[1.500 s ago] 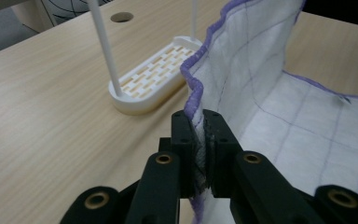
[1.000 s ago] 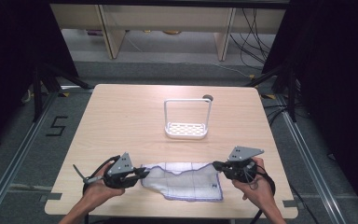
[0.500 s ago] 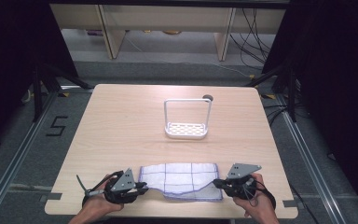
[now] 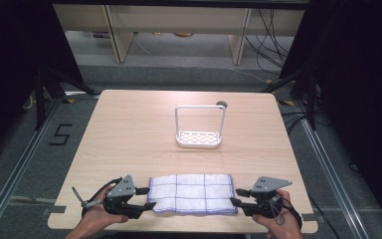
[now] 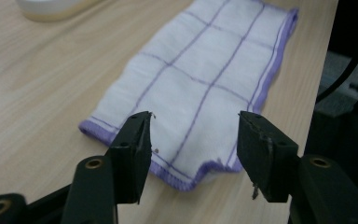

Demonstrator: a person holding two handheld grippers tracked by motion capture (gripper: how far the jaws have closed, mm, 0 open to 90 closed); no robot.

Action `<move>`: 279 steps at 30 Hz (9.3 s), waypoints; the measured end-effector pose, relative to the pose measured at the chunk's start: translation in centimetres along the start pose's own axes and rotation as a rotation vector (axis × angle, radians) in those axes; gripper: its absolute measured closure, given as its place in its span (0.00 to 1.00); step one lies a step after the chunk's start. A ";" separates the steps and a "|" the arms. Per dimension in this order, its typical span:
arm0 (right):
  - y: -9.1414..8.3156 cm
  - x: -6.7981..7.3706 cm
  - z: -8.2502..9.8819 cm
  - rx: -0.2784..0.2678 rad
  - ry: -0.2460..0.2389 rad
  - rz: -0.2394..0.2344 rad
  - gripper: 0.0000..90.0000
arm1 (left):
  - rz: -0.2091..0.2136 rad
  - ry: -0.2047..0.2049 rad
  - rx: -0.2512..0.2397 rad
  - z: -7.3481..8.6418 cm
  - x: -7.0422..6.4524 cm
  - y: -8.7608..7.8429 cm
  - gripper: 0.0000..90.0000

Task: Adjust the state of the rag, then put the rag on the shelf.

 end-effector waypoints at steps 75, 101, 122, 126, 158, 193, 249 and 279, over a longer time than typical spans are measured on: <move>18.9 0.0 -14.9 0.189 -0.233 0.030 0.94 | 0.180 0.011 0.017 -0.8 -6.3 4.9 0.93; 13.3 -1.7 -13.9 0.057 -0.089 0.074 0.56 | -0.109 -0.069 -0.014 -3.9 5.0 3.3 0.50; 15.2 -4.3 -11.2 0.144 0.041 0.149 0.53 | -0.154 -0.150 0.138 -3.2 11.2 10.4 0.43; 15.4 -4.6 -11.3 0.136 0.036 0.147 0.53 | -0.148 -0.153 0.153 -3.1 11.2 10.8 0.40; 16.9 -4.1 -10.6 0.164 0.022 0.164 0.68 | -0.128 -0.040 0.176 -2.9 10.6 12.7 0.61; 14.8 -1.9 -11.4 0.059 -0.034 0.037 0.94 | -0.114 -0.006 0.050 -5.4 8.8 10.0 0.92; -0.9 5.0 -19.3 -0.215 -0.207 -0.007 0.94 | -0.098 0.102 -0.147 -18.9 7.0 -0.7 0.92; -2.2 1.2 -27.9 -0.307 -0.129 0.079 0.94 | -0.205 0.063 -0.109 -26.5 14.7 0.5 0.92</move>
Point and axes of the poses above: each handheld gripper's, and its own axes: y roughly forward along the jaws, z roughly out of its underside, x roughly to its left, the point moved 4 cm from there along y, roughly forward along the jaws, and after that the axes turned 14 degrees about y, right-handed, at the moved point
